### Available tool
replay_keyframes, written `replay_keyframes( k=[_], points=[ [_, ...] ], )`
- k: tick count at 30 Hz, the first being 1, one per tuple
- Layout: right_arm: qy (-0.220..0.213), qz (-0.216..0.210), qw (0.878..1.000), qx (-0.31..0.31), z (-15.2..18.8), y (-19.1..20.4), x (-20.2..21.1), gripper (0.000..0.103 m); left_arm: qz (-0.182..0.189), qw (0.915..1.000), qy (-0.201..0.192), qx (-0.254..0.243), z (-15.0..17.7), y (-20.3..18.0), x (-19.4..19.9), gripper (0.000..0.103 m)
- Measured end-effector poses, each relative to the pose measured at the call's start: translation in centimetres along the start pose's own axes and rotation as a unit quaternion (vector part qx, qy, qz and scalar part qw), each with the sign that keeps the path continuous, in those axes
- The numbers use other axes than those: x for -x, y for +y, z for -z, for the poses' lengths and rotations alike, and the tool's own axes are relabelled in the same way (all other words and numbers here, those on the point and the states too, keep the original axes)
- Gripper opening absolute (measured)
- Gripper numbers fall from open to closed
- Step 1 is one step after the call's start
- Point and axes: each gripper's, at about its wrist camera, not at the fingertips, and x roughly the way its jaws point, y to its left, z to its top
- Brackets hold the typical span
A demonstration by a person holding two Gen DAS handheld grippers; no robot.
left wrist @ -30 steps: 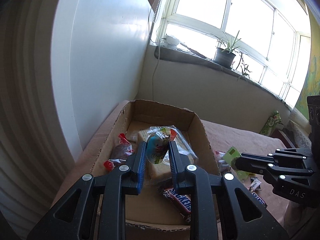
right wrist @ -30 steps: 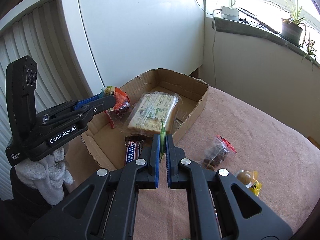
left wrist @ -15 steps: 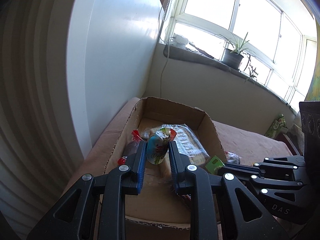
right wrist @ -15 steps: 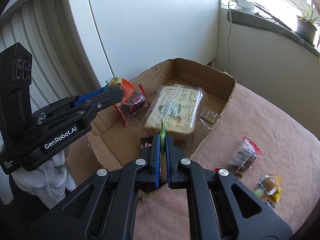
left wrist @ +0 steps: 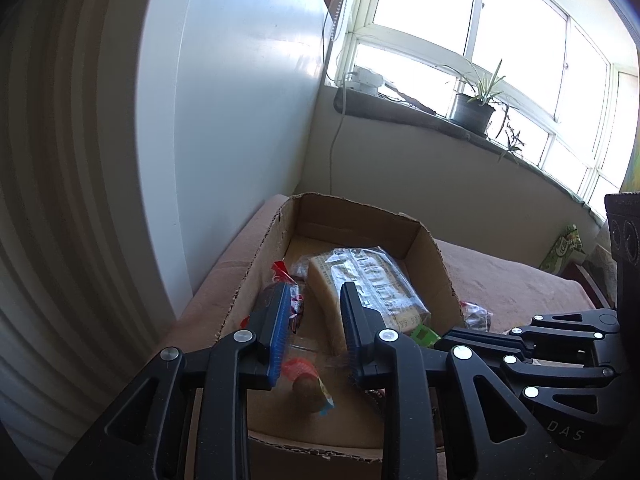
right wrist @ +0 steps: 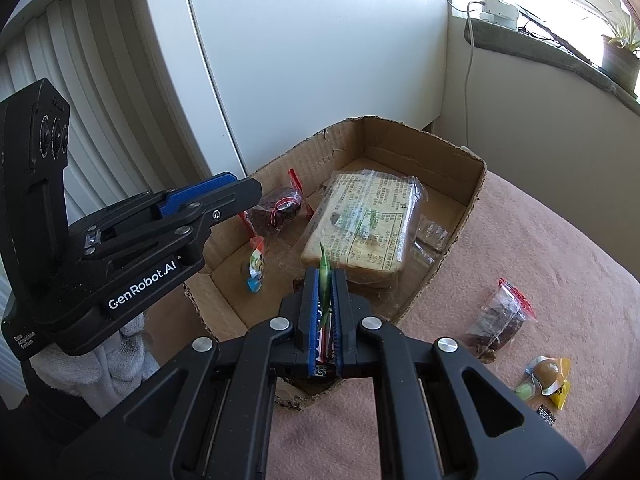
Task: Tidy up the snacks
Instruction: 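Open both grippers to drop the candies into the box, then withdraw both grippers from the box back over the loose snacks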
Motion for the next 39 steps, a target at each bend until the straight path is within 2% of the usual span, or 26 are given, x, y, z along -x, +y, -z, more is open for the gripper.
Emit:
replay_keyframes(
  k=[2,3,5,6,7,8,9,11,16,18,28,39],
  points=[
    [-0.001,-0.002,1.000,-0.002,0.0,-0.1,0.0,0.013,-0.001,1.0000,0.000,0.000,0.0,0.0,0.0,0.026],
    [-0.002,-0.002,1.000,-0.003,0.0,-0.2,0.0,0.024,0.000,1.0000,0.000,0.000,0.0,0.0,0.0,0.026],
    [-0.006,-0.005,1.000,-0.004,0.0,-0.3,0.2,0.041,-0.002,1.0000,0.000,-0.001,0.0,0.0,0.0,0.026],
    [-0.010,-0.003,1.000,-0.004,0.0,-0.3,0.3,0.045,-0.002,1.0000,0.001,-0.001,0.0,0.0,0.0,0.027],
    [-0.013,-0.001,1.000,-0.003,0.0,-0.3,0.5,0.046,-0.002,1.0000,0.001,-0.001,0.0,0.0,0.0,0.029],
    [-0.015,0.001,1.000,-0.003,0.0,-0.3,0.7,0.051,-0.003,1.0000,0.000,-0.001,0.0,0.0,0.0,0.035],
    [-0.017,0.004,1.000,-0.003,-0.1,-0.3,0.9,0.059,-0.004,1.0000,-0.001,-0.001,0.0,0.0,0.0,0.039],
    [-0.023,0.009,1.000,-0.002,-0.1,-0.4,1.4,0.068,-0.005,1.0000,-0.003,-0.001,0.0,0.0,0.1,0.039],
    [-0.030,0.021,0.999,-0.003,0.1,-1.1,2.7,0.075,-0.001,1.0000,-0.005,-0.001,-0.1,-0.3,0.1,0.039],
    [-0.036,0.026,0.999,-0.006,0.2,-1.7,3.4,0.080,0.003,1.0000,-0.006,-0.003,-0.2,-0.7,0.2,0.043],
    [-0.048,0.071,0.995,-0.050,2.0,-7.7,7.6,0.080,0.040,0.9988,-0.011,-0.024,-0.5,-4.0,0.4,0.044],
    [-0.030,0.109,0.988,-0.107,5.3,-14.7,9.9,0.080,0.092,0.9926,0.010,-0.079,0.5,-9.5,0.0,0.044]
  ],
)
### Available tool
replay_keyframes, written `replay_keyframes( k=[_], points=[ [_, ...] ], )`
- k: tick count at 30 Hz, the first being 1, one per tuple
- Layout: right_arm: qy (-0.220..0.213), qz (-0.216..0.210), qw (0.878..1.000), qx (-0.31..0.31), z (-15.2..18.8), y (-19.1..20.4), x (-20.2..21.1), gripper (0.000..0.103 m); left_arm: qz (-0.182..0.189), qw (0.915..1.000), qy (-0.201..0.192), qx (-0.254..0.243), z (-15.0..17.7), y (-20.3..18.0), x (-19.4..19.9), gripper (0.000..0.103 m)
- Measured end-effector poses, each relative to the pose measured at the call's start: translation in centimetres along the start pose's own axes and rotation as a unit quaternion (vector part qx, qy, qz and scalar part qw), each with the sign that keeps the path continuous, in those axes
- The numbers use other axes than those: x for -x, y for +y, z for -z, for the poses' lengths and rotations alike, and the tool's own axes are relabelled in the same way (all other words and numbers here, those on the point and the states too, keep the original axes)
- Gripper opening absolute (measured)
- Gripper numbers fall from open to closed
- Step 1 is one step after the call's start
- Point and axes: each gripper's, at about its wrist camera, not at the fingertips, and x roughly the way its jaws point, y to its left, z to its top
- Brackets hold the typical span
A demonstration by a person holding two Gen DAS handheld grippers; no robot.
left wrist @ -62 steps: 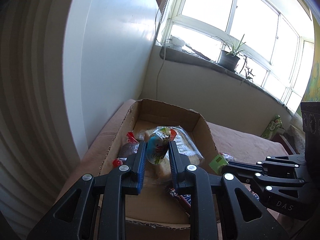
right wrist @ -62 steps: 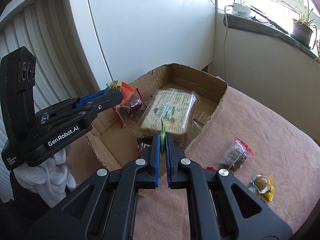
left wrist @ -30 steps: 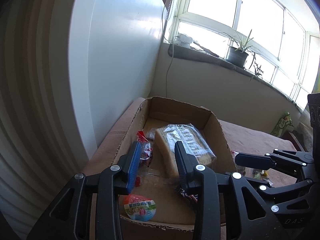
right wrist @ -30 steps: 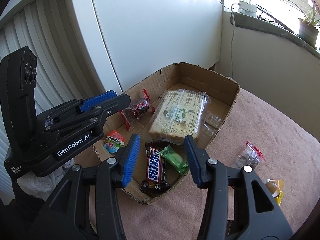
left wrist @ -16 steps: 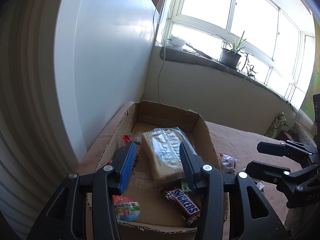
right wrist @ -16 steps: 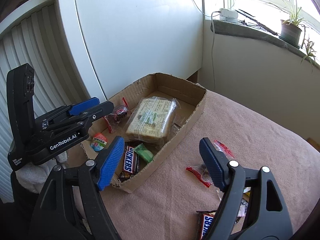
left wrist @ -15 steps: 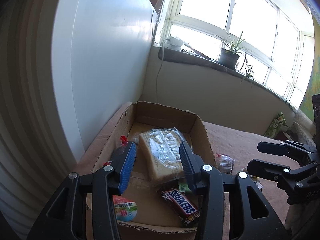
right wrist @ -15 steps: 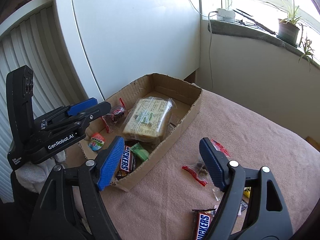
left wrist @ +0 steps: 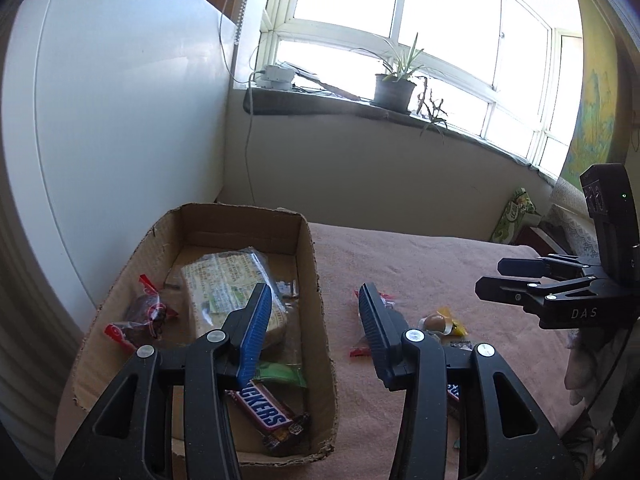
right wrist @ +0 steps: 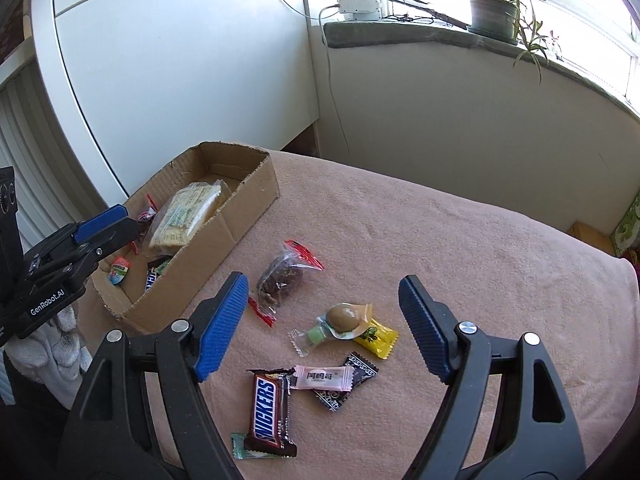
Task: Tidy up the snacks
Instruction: 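Withdraw both grippers from the box back over the loose snacks, then grasp the black candy packet with the right gripper while the left grasps a Snickers bar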
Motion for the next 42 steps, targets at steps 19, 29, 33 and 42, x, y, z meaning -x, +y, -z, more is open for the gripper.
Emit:
replay_keyframes(
  k=[19,29,33,42],
  points=[
    [0.051,-0.024,0.998,-0.029,4.4,-3.6,-1.3,0.080,0.137,0.9848,0.101,-0.033,4.4,-7.3,-1.4,0.058],
    [0.102,-0.042,0.992,-0.064,6.9,-4.0,-2.7,0.038,0.152,0.9765,0.148,-0.039,6.8,-9.0,-2.4,0.058],
    [0.116,-0.042,0.991,-0.060,7.5,-3.7,-3.3,0.035,0.152,0.9754,0.154,-0.041,7.1,-9.4,-2.6,0.058],
    [0.122,-0.018,0.992,-0.038,7.0,-2.7,-5.1,0.035,0.147,0.9737,0.171,-0.030,6.7,-9.0,-4.4,0.058]
  ],
)
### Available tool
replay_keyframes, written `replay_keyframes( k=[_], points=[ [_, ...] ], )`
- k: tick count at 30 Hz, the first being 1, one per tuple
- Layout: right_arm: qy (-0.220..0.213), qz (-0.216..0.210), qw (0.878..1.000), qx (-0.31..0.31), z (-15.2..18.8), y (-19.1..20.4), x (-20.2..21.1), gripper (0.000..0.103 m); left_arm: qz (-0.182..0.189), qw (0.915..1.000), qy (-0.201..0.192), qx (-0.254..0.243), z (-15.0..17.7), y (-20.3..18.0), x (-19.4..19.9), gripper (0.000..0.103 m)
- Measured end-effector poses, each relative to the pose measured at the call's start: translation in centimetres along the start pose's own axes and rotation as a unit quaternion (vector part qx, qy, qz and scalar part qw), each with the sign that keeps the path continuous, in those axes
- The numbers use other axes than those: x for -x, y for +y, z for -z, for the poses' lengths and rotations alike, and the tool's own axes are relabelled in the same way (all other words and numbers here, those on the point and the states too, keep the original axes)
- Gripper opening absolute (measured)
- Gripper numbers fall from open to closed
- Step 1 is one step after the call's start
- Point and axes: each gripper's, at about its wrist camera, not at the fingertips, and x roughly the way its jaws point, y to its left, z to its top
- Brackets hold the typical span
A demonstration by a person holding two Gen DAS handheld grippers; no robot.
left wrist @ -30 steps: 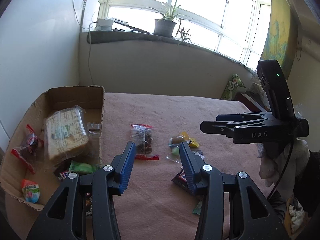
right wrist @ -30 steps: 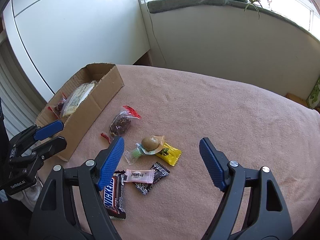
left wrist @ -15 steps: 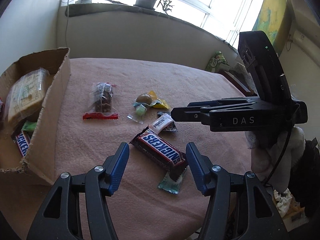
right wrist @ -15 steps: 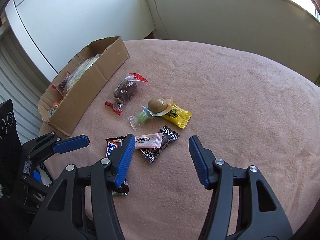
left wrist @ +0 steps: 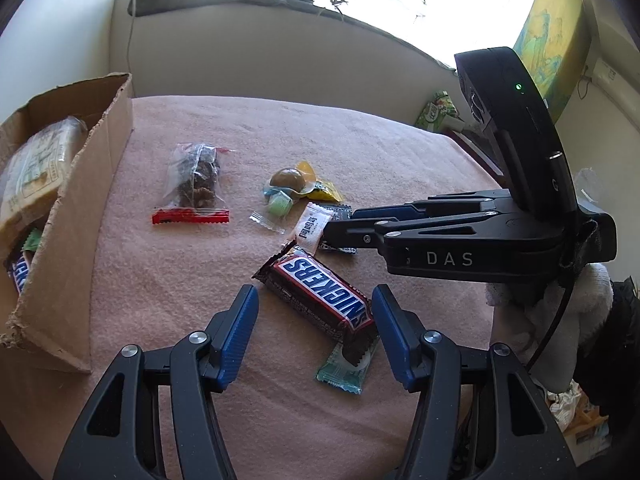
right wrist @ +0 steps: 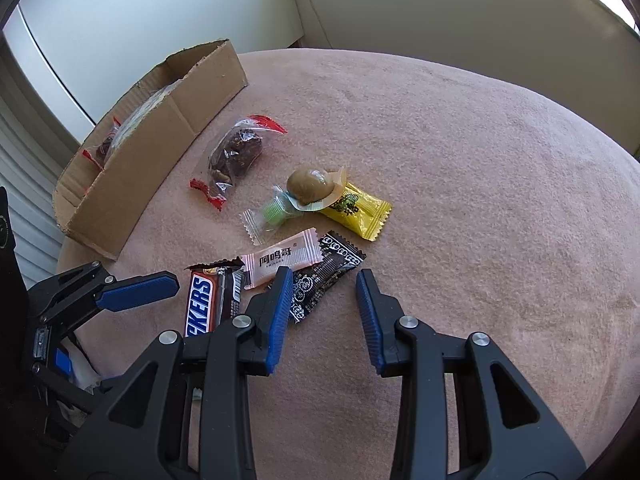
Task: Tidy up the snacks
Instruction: 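Grasp the black candy packet with the right gripper while the left grasps a Snickers bar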
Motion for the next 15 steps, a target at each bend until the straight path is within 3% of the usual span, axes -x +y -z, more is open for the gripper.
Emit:
replay_keyframes(
  k=[10,15],
  points=[
    [0.006,0.030,0.999,0.041,-1.4,1.1,-1.0,0.035,-0.014,0.9998,0.011,-0.001,-0.6,-0.5,-1.5,0.058],
    [0.002,0.047,0.997,0.057,-1.2,1.2,-1.0,0.023,-0.027,0.9994,0.011,-0.016,-1.0,-1.6,-2.5,0.058]
  ],
)
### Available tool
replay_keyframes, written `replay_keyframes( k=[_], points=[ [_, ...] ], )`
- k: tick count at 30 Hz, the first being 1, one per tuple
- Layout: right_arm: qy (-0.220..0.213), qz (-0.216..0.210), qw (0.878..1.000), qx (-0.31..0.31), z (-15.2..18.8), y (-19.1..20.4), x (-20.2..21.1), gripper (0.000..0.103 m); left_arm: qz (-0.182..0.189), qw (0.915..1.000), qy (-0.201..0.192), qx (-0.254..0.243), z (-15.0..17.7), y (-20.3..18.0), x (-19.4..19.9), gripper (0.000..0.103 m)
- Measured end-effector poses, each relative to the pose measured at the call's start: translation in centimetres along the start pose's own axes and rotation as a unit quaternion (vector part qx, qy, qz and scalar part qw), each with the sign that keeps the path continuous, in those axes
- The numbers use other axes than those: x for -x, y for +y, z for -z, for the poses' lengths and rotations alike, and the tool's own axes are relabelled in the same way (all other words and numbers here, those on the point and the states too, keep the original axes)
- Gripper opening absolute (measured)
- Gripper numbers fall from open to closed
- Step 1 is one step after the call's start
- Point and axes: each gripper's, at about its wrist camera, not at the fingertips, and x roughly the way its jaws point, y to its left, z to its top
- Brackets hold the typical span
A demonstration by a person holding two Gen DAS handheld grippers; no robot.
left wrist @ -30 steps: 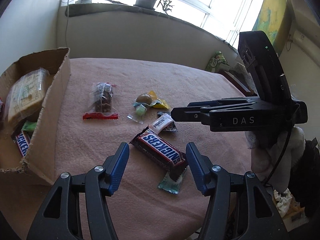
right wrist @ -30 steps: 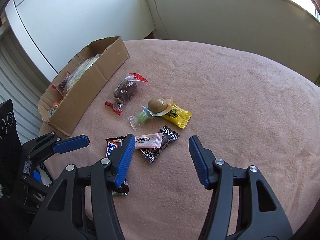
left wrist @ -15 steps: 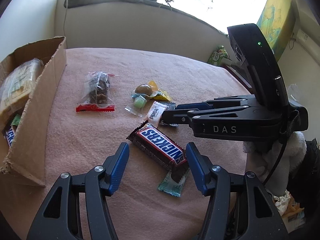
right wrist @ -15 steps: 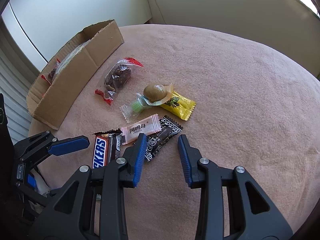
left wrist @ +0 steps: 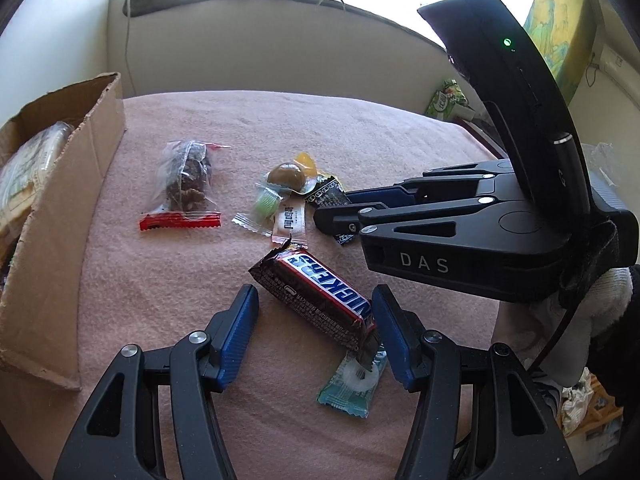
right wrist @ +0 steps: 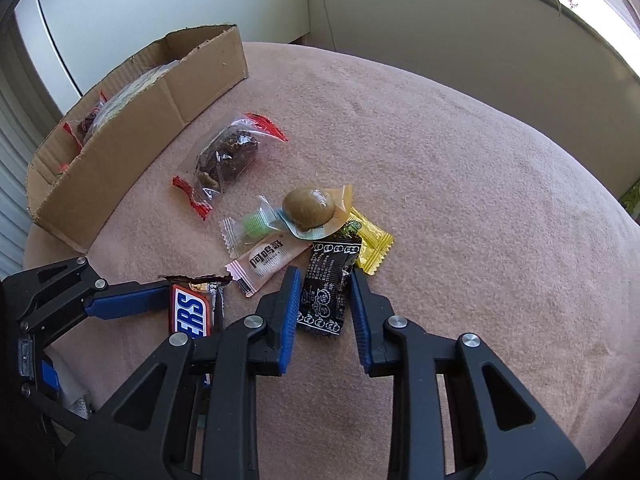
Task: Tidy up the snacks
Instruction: 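Grasp the black candy packet with the right gripper while the left grasps a Snickers bar, then carry the black packet and Snickers bar over the cardboard box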
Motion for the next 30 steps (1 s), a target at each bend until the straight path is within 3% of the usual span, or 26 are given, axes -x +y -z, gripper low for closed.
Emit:
replay_keyframes(
  k=[5,8,15,30],
  points=[
    [-0.004,-0.009,1.000,-0.009,0.5,-0.7,0.4,0.021,-0.001,1.0000,-0.002,-0.005,-0.4,-0.5,-0.6,0.034],
    [-0.007,-0.009,1.000,-0.011,0.9,-1.0,0.7,0.021,-0.002,1.0000,-0.006,-0.003,-0.6,-0.6,-0.9,0.029],
    [-0.019,-0.014,1.000,-0.021,1.9,-1.4,1.9,0.021,-0.002,0.9998,-0.017,0.007,-0.7,0.8,-0.2,0.023],
    [-0.072,-0.022,0.997,-0.035,1.7,-1.1,5.5,0.021,0.003,0.9973,-0.066,0.032,-0.9,2.3,2.9,0.022]
  ],
)
